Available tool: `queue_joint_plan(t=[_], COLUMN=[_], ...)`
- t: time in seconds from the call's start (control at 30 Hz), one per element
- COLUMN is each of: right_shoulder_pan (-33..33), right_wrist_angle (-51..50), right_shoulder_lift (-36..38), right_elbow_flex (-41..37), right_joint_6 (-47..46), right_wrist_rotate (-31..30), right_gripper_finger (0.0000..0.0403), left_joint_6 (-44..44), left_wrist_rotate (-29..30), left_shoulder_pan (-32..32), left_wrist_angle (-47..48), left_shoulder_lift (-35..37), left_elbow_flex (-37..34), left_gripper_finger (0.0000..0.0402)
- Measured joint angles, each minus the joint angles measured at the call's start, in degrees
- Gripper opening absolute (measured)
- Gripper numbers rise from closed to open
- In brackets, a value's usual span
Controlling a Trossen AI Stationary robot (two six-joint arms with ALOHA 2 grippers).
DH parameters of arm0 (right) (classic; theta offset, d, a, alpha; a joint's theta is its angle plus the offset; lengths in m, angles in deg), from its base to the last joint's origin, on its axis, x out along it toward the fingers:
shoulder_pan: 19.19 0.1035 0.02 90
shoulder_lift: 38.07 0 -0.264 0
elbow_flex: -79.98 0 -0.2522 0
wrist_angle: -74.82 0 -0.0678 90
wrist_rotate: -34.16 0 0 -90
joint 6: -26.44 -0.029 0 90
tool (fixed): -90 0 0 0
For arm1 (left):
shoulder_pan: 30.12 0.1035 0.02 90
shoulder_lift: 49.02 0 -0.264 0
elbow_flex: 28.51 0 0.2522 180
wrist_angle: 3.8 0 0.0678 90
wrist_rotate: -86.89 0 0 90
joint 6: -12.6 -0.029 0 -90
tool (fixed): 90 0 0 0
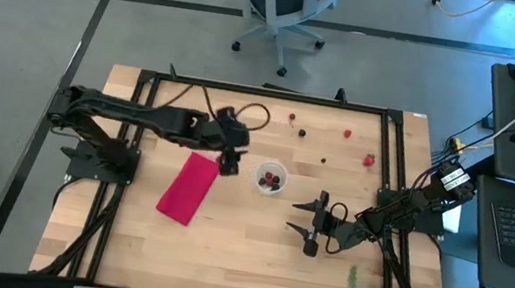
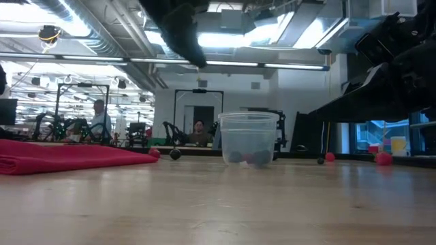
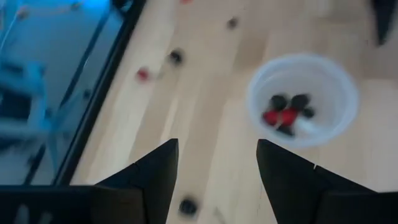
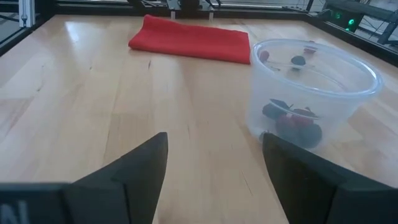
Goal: Pick and placing Produce into tupperware
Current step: Put the red cherries into the transparent bin
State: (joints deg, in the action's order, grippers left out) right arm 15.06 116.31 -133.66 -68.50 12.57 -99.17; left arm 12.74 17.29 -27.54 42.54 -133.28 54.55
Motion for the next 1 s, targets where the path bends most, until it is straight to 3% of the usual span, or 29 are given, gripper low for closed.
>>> queue_joint_plan(t=[0.27, 0.37, 0.67, 0.87, 1.0], right_shoulder_pan=[0.0, 0.0, 0.0, 0.0, 0.0], right_wrist_angle=[-0.1, -0.1, -0.1, 0.0, 0.0], right_shoulder_lift=[0.0, 0.0, 0.0, 0.0, 0.0], right_elbow_flex=[0.0, 0.0, 0.0, 0.0, 0.0], right_joint_6=[-1.0, -1.1, -1.0, -0.9, -0.9], right_wrist_rotate=[0.0, 0.1, 0.0, 0.0, 0.0], right_gripper_finger=[0.0264, 0.0264, 0.0264, 0.0264, 0.0264], left_joint_6=[7.1, 5.6, 5.3, 3.9, 4.0], left_wrist_rotate=[-0.7, -5.2, -11.6, -18.8, -19.5], left_shoulder_pan=[3.5, 4.6, 8.6, 10.8, 11.0], left_wrist_angle=[4.9, 5.5, 1.0, -7.1, -9.0], left_shoulder_lift=[0.8, 0.1, -1.6, -1.9, -1.9], left_elbow_flex=[-2.9, -6.1, -13.9, -17.7, -19.6], left_gripper_finger=[0.0211, 0.0211, 0.0211, 0.0211, 0.0211])
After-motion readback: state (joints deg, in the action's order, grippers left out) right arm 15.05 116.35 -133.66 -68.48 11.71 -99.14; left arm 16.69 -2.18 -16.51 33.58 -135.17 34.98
